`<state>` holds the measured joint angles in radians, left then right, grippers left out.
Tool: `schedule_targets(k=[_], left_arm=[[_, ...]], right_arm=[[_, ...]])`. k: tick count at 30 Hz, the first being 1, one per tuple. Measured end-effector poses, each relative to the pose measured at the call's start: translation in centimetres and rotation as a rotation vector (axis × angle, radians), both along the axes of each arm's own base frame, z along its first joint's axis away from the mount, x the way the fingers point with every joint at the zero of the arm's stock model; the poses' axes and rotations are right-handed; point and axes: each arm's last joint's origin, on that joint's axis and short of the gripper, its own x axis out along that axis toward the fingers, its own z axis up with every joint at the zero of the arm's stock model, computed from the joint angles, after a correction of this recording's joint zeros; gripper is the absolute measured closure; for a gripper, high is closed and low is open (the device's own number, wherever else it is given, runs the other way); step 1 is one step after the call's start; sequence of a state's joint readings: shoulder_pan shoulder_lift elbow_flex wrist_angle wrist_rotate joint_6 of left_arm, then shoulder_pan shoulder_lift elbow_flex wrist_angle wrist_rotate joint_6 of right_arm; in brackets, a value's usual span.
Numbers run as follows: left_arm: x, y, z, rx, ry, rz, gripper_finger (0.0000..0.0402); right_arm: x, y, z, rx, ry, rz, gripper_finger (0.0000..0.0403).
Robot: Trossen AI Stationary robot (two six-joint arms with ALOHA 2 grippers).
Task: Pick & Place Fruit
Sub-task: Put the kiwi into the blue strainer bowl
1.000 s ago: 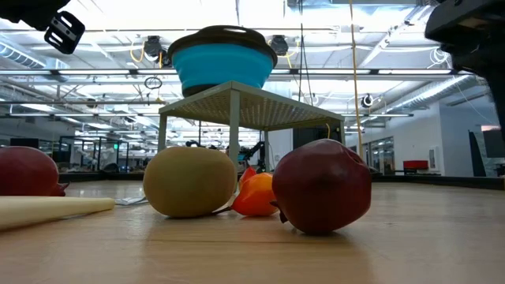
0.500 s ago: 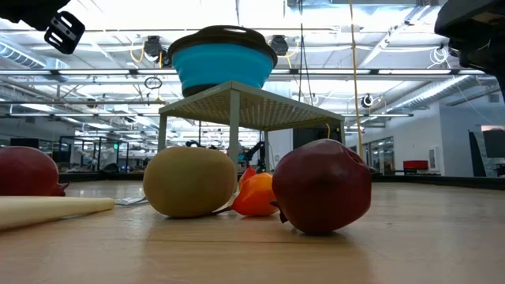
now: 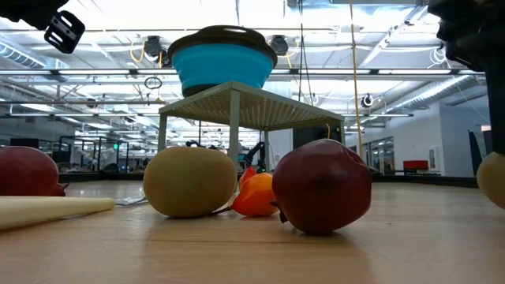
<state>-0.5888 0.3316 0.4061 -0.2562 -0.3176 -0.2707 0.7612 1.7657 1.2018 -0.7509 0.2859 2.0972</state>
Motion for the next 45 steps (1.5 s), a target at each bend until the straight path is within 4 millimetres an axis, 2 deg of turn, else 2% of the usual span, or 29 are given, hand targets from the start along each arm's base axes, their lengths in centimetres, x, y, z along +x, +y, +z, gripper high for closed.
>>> schedule_targets(k=[8,16,25,33,41,45], left_arm=[[0.0,0.01,0.0,0.002,-0.001,0.004,0.04],[0.04,0.0,0.25,-0.008,-0.024,0.005,0.0382],[0.03,0.0,0.25,-0.008,-0.024,0.005,0.04],[0.03,0.0,0.25,-0.008,-0.023,0.006,0.0381],[0.03,0.0,0.25,-0.008,-0.023,0.006,0.0398],[0.03,0.0,0.24,-0.008,-0.023,0.006,0.0396]], right_arm=[[0.02,0.01,0.02,-0.012,0.001,0.041,0.0179],[0.17,0.14,0.07,-0.012,-0.011,0.083,0.0179],[0.54,0.42,0.21,-0.015,-0.042,0.18,0.0179],[0.62,0.48,0.24,-0.019,-0.049,0.208,0.018],[0.8,0.68,0.32,0.002,-0.068,0.211,0.0183],[0.83,0.57,-0.45,0.061,-0.072,0.216,0.0183]])
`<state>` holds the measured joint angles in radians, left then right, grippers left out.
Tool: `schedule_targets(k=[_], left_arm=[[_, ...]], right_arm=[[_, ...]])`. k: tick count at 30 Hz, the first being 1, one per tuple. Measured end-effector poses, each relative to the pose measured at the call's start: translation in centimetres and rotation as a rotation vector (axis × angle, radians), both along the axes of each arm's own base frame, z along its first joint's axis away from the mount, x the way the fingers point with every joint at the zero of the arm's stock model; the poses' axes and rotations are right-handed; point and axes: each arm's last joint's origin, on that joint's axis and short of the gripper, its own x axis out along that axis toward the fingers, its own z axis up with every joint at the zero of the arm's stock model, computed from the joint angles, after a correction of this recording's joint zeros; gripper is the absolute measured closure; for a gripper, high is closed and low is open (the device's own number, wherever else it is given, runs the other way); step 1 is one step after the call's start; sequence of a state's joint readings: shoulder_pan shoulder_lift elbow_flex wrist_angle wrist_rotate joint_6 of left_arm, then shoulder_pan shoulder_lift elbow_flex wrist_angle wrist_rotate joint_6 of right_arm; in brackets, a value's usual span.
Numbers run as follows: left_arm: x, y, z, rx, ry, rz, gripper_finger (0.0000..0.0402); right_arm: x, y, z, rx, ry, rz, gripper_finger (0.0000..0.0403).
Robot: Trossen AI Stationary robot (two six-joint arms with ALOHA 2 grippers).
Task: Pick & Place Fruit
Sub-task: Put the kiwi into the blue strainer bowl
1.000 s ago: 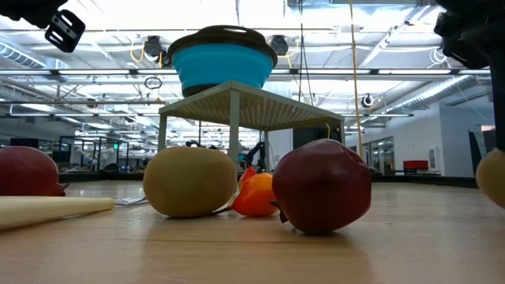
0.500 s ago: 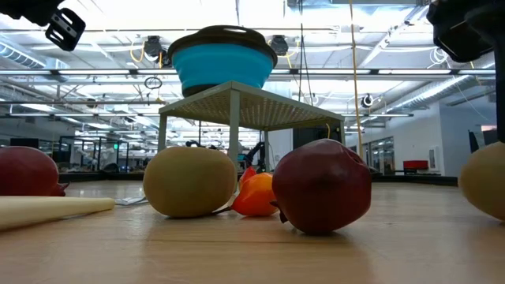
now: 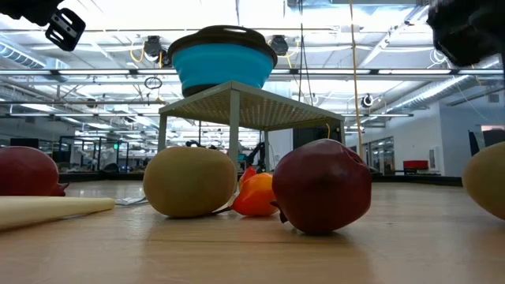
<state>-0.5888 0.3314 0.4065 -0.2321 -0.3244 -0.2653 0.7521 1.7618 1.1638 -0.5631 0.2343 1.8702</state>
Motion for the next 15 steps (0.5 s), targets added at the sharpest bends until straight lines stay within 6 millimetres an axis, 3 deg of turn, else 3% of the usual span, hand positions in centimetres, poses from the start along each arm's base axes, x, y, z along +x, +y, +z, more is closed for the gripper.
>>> schedule_targets(k=[9,15], left_arm=[[0.0,0.0,0.0,-0.001,0.0,0.001,0.0386],[0.0,0.0,0.0,0.0,0.0,0.0,0.0399]], right_arm=[[-0.1,-0.7,-1.5,0.053,-0.017,-0.026,0.0185],[-0.2,-0.7,-1.7,0.049,-0.011,-0.026,0.0215]])
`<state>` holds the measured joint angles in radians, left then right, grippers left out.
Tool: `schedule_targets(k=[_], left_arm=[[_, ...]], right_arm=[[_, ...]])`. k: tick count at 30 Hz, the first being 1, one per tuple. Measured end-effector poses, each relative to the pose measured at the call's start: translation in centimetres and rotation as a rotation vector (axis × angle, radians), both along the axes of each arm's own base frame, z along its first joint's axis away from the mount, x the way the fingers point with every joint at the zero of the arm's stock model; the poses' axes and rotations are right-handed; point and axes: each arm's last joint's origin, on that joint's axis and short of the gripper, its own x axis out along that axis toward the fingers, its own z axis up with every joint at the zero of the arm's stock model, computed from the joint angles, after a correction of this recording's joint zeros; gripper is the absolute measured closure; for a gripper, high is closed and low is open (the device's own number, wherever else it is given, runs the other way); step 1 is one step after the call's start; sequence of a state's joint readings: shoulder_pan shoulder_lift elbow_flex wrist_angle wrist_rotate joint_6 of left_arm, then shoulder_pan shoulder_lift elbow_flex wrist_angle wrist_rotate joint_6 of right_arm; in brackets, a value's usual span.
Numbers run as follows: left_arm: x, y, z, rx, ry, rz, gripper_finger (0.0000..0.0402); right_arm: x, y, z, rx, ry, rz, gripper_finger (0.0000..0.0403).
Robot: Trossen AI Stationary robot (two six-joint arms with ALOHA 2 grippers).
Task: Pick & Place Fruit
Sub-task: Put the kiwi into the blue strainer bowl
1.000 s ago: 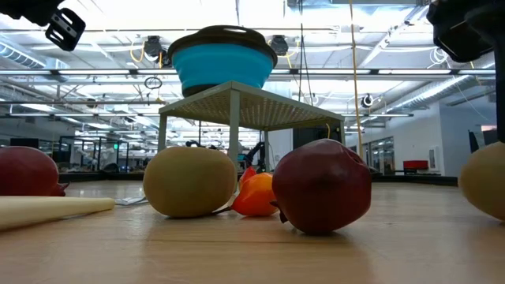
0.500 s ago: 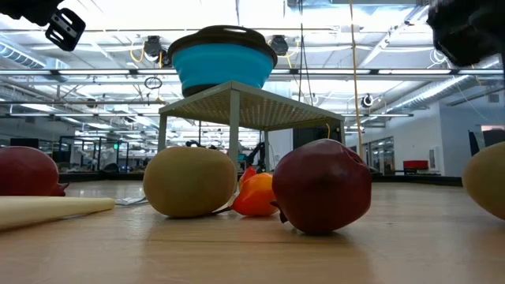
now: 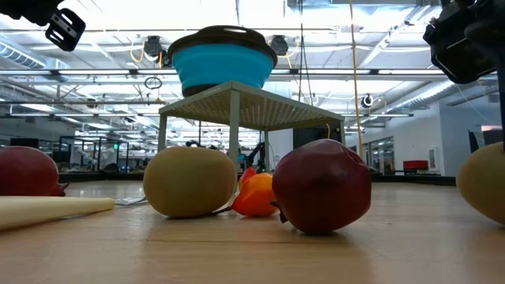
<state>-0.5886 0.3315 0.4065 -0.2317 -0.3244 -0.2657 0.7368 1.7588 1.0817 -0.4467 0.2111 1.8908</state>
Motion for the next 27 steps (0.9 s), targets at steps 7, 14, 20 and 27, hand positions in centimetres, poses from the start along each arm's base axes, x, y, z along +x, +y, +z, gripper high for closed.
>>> schedule_targets(k=[7,14,20,27], left_arm=[[0.0,0.0,0.0,0.0,0.0,0.0,0.0382],[0.0,0.0,0.0,0.001,0.001,0.0,0.0392],[0.0,0.0,0.0,0.001,0.002,0.0,0.0395],[0.0,0.0,0.0,0.002,0.002,0.001,0.0382]], right_arm=[[0.1,0.1,0.3,0.008,-0.021,0.019,0.0245],[-0.3,-0.5,1.8,-0.012,-0.076,0.019,0.0246],[-0.4,-0.9,3.7,0.0,-0.15,0.029,0.0246],[-0.7,-2.0,6.7,-0.004,-0.272,0.047,0.0247]])
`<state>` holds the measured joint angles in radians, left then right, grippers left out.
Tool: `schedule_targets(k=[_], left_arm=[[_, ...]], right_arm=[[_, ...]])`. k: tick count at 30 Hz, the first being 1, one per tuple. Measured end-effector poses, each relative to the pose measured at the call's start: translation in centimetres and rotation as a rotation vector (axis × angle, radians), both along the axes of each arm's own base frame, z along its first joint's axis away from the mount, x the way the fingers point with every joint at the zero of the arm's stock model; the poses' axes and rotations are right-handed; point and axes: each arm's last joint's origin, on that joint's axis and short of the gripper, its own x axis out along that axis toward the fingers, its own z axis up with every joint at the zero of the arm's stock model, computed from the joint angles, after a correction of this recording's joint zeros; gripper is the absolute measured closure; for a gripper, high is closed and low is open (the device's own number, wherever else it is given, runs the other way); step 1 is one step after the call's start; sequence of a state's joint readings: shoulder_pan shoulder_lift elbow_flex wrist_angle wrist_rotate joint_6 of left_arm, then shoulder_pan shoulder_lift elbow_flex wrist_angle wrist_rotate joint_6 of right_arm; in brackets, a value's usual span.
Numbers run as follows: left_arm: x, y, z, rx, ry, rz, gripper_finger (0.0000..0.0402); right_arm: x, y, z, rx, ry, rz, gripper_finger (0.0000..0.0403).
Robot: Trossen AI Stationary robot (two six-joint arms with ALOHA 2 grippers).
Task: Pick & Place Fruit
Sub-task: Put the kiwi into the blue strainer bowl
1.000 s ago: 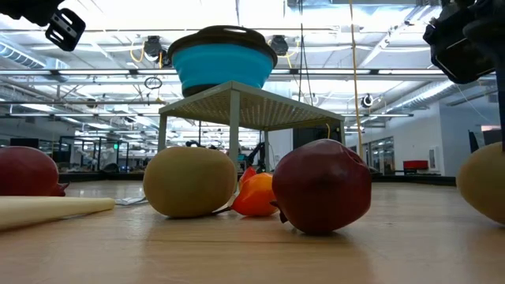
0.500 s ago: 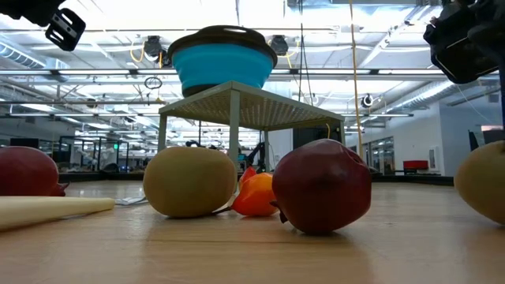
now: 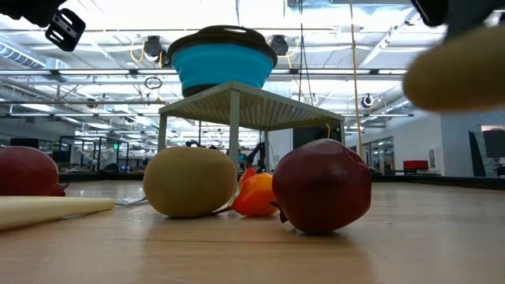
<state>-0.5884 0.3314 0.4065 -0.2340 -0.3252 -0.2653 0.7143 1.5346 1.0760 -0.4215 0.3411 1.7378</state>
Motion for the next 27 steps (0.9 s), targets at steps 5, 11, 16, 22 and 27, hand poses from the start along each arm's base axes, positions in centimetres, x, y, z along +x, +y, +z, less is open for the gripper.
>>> schedule_targets(k=[5,11,16,22,27], left_arm=[[0.0,0.0,0.0,0.013,-0.002,-0.002,0.0396],[0.0,0.0,0.0,0.024,-0.005,-0.004,0.0391],[0.0,0.0,0.0,0.024,-0.005,-0.004,0.0381],[0.0,0.0,0.0,0.023,-0.004,-0.004,0.0395],[0.0,0.0,0.0,0.022,-0.004,-0.003,0.0396]], right_arm=[[-0.3,-1.3,2.6,-0.063,-0.133,-0.001,0.0248],[-0.5,-3.1,5.4,-0.173,-0.277,0.013,0.0246],[-0.4,-4.8,7.4,-0.243,-0.376,0.029,0.0249],[0.1,-6.4,9.5,-0.323,-0.507,0.059,0.0245],[0.3,-7.5,11.1,-0.398,-0.612,0.075,0.0249]])
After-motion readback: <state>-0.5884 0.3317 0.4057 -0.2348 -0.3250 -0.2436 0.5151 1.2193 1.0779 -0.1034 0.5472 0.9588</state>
